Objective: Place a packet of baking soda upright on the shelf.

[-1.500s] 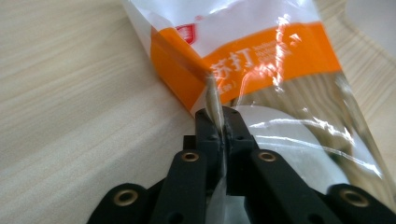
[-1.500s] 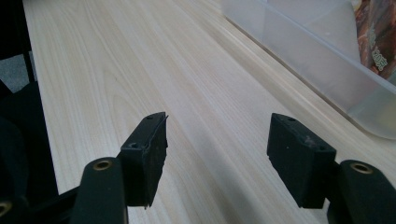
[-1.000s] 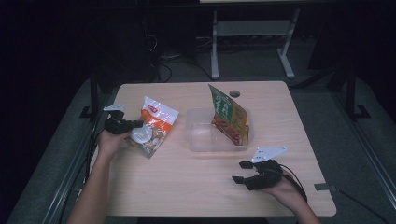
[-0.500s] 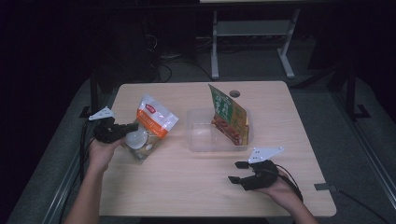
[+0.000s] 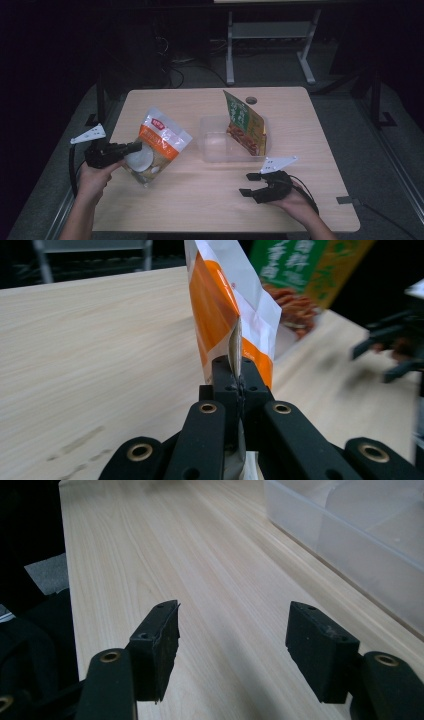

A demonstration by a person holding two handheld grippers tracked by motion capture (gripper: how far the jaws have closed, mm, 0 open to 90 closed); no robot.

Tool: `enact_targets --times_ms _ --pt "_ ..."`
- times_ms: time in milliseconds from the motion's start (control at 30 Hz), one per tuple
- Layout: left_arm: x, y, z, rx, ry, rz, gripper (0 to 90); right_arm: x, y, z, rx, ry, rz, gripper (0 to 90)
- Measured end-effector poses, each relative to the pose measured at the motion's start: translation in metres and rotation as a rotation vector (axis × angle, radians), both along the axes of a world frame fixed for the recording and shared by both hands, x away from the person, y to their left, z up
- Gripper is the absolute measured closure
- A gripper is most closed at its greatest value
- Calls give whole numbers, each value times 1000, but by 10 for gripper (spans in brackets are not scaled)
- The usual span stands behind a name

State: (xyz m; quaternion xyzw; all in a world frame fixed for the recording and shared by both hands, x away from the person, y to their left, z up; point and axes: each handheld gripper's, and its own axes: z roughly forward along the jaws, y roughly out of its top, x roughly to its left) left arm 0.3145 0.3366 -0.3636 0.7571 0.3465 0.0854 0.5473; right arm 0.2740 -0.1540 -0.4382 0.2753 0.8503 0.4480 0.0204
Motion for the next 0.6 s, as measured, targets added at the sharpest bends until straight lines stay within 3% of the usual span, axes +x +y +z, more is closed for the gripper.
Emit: enact_targets --times_ms 400,600 --pt "-9 -51 7 -113 -21 -152 897 0 6 5 74 -30 15 373" --pt "-12 -80 2 -127 -23 -200 897 3 13 14 143 -60 34 366"
